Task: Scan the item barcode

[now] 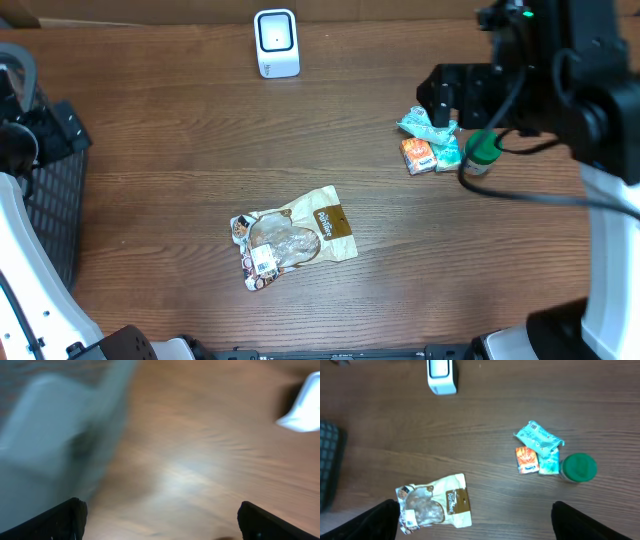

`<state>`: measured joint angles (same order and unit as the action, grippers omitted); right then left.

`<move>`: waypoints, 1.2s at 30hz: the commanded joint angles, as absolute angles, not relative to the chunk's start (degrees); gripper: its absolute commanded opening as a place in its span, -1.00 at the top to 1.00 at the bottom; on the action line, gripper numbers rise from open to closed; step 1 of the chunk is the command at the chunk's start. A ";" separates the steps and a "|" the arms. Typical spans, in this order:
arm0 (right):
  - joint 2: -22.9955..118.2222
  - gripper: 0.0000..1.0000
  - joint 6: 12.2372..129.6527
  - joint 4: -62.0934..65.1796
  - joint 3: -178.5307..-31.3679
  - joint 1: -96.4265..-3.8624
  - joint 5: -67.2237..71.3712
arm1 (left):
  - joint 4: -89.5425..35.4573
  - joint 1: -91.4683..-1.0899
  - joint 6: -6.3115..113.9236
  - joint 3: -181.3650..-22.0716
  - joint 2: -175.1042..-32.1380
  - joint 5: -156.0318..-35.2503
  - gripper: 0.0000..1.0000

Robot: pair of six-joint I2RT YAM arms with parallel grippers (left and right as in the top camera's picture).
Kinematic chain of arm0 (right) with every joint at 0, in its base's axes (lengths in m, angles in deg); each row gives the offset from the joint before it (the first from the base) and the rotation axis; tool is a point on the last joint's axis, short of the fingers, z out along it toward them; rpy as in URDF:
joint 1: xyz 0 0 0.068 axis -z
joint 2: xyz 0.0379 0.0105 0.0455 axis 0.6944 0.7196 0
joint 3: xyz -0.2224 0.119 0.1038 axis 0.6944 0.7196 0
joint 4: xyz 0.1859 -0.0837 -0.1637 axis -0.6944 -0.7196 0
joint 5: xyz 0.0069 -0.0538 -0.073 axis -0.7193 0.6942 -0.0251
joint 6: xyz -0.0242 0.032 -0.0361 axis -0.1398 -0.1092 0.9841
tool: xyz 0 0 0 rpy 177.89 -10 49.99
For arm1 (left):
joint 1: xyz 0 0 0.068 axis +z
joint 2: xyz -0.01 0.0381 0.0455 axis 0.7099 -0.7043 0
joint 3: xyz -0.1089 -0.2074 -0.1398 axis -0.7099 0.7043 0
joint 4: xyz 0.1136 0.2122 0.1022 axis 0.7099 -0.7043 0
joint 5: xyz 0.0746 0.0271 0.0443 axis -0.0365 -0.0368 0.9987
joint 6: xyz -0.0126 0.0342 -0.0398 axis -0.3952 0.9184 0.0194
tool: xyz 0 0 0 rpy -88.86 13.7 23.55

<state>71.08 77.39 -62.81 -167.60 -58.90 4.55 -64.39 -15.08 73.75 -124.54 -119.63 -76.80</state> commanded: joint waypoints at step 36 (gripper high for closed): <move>70.36 -1.00 77.83 -60.96 -152.13 -58.37 4.73 | -47.16 -67.10 64.53 -77.65 -119.85 -92.67 0.91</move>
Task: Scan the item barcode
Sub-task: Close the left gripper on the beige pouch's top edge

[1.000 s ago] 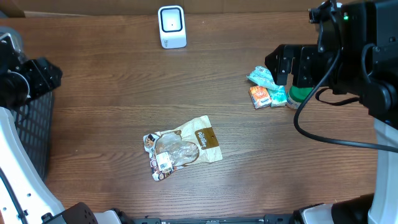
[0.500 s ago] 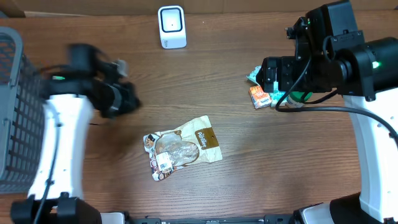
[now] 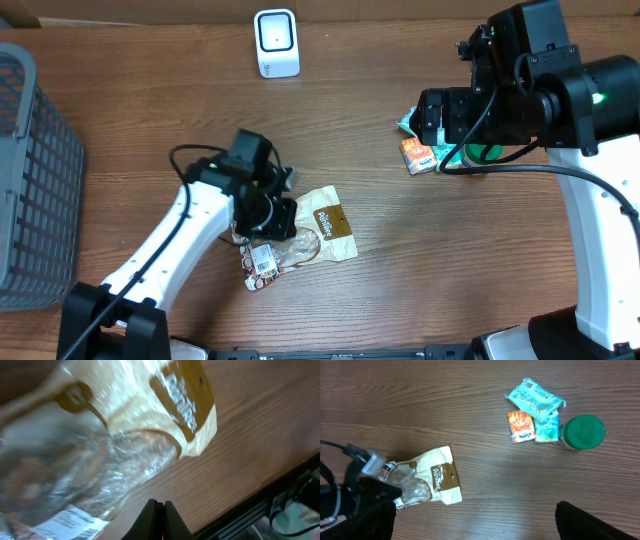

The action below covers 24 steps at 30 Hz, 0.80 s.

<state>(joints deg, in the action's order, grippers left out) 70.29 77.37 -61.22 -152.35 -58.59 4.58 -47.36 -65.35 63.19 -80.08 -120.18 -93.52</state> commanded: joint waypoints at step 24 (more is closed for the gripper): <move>70.42 -1.00 77.85 -60.10 -152.08 -58.37 4.73 | -38.75 -68.02 55.46 -69.76 -119.85 -67.29 0.92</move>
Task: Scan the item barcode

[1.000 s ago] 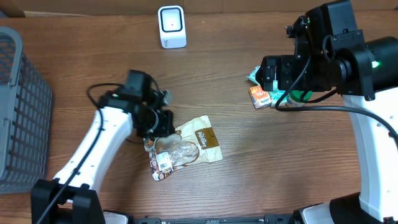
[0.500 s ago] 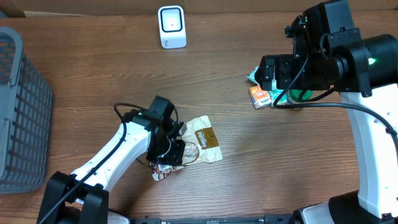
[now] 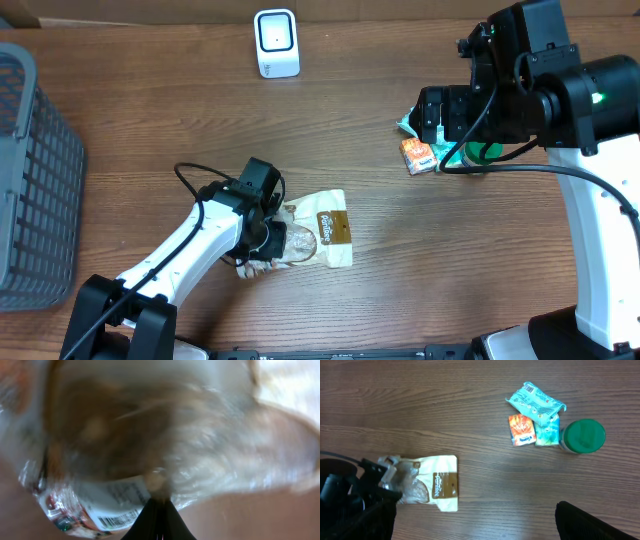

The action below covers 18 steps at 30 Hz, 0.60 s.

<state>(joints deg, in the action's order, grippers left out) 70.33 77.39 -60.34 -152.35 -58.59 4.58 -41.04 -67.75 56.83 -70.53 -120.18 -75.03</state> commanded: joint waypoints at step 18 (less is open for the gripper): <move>70.62 -0.99 77.68 -48.50 -138.20 -58.55 -3.12 | -19.53 -66.92 55.46 -73.26 -119.83 -72.89 0.92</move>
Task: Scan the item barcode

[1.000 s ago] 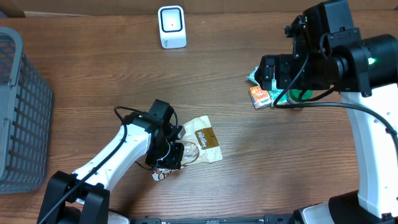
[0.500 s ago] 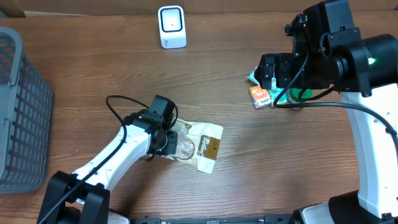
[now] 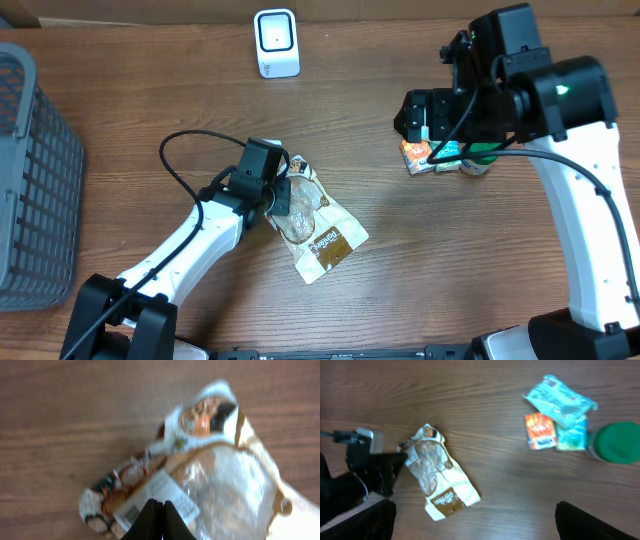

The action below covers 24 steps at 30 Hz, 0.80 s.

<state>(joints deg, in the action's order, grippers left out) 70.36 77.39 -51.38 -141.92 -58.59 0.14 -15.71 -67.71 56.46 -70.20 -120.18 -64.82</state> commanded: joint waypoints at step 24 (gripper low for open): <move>75.30 -1.00 77.20 -32.11 -121.48 -59.79 -10.88 | -22.92 -65.48 50.08 -73.72 -129.93 -79.16 0.91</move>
<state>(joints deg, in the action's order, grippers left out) 75.38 77.37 -32.54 -122.38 -59.47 -9.94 -25.41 -65.74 45.86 -73.00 -129.20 -78.99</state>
